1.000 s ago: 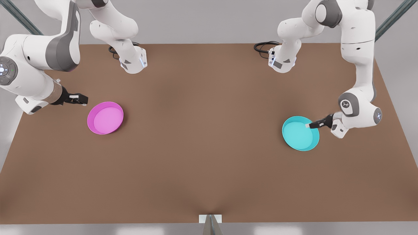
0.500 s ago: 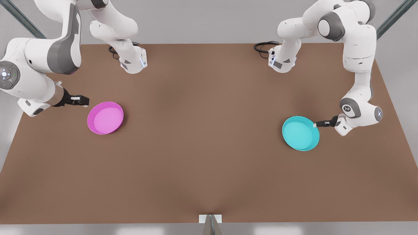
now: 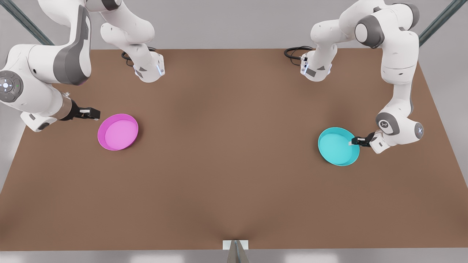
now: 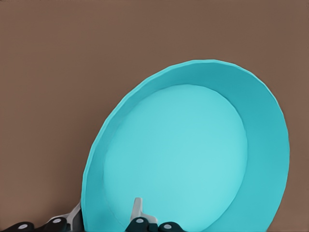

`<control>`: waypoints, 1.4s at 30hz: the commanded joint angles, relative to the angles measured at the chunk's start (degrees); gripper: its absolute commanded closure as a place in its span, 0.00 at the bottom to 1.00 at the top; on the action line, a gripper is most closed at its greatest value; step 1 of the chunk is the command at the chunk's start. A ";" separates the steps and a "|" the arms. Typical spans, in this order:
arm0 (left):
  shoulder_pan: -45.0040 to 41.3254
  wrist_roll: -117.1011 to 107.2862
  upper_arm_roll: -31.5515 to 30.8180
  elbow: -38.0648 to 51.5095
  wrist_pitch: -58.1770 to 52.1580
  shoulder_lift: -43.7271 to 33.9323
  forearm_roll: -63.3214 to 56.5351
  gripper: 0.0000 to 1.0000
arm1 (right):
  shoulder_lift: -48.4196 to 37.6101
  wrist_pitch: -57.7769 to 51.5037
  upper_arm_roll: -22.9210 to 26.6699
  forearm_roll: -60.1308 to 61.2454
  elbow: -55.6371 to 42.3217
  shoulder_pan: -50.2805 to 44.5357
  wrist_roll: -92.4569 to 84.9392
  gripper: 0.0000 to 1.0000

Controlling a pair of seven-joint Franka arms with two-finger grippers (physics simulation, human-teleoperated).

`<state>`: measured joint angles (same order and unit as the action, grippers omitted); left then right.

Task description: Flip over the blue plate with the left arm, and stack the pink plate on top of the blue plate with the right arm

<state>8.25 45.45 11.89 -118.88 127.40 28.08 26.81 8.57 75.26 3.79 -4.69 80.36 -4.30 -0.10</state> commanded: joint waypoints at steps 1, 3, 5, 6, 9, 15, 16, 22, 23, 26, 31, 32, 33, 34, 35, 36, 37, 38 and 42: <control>0.01 4.39 -0.11 0.05 0.13 -0.05 0.00 0.56 | 0.04 -0.02 0.08 0.74 -0.02 0.17 0.02 0.00; 0.01 2.37 -0.64 0.66 0.13 -0.05 0.00 0.66 | 0.13 -0.02 0.08 0.74 -0.02 0.26 0.02 0.00; 0.01 1.92 -0.99 0.84 0.31 0.22 -0.09 0.70 | 0.13 -0.02 0.08 0.74 -0.02 0.26 0.02 0.00; 0.01 1.92 -0.99 0.84 0.31 0.22 -0.09 0.70 | 0.13 -0.02 0.08 0.74 -0.02 0.26 0.02 0.00; 0.01 1.92 -1.16 1.10 0.31 0.57 -0.18 0.68 | 0.13 -0.02 0.08 0.74 -0.02 0.26 -0.07 0.00; 0.01 0.52 -2.40 1.98 0.22 1.97 -0.09 0.68 | 0.22 0.15 0.08 0.74 -0.02 0.35 -0.07 0.00; 0.01 0.52 -2.66 1.98 0.22 2.06 -0.09 0.68 | 0.22 0.16 0.08 0.74 -0.02 0.35 -0.07 0.00; -0.08 -5.55 -2.66 5.58 -1.71 1.36 -0.88 0.79 | 0.48 0.15 0.08 0.74 -0.11 0.44 -0.07 0.00; -0.08 -7.47 -2.66 8.83 -6.80 1.10 -1.06 0.79 | 0.57 0.16 0.08 0.74 -0.11 0.44 -0.07 0.00; -1.92 -21.18 -2.57 19.20 -17.62 -1.89 -10.19 0.79 | 0.57 0.16 0.16 0.74 -0.02 0.44 -0.07 0.00; -18.00 -54.93 -2.48 44.33 -35.10 -2.33 -33.21 0.79 | 0.66 0.24 0.69 0.74 0.06 0.44 -0.07 0.00; -21.26 -63.45 -2.48 48.30 -40.29 -1.54 -35.95 0.79 | 0.66 0.51 0.96 0.83 0.50 0.44 -0.16 0.00; -27.93 -71.98 -1.52 50.41 -40.83 -0.23 -39.55 0.79 | 0.92 0.51 1.22 1.27 0.50 0.44 -0.16 0.00; -37.94 -81.82 5.85 50.59 -40.39 2.32 -41.31 0.79 | 1.01 0.51 1.75 1.62 0.59 0.35 -0.16 0.00; -51.73 -87.63 18.67 50.06 -34.86 5.75 -40.87 0.79 | 1.01 0.51 1.92 1.53 0.59 0.35 -0.16 0.00; -63.34 -88.95 29.23 48.74 -31.43 10.58 -40.61 0.79 | 1.10 0.51 2.01 1.62 0.68 0.44 -0.16 0.00; -71.96 -88.78 38.10 48.83 -30.63 14.36 -39.73 0.79 | 1.10 0.51 2.01 1.62 0.77 0.44 -0.16 0.00; -82.33 -88.17 51.11 48.74 -29.58 20.60 -36.31 0.79 | 1.10 0.51 2.01 1.62 0.94 0.44 -0.16 0.00; -96.66 -94.73 65.27 48.39 -30.02 32.20 -35.51 0.79 | 1.54 0.51 2.63 2.32 0.94 0.44 -0.25 0.00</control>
<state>-85.81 -2.01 74.48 -70.40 97.64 58.32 -9.05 10.10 75.74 6.33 -2.75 81.32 -3.83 -0.23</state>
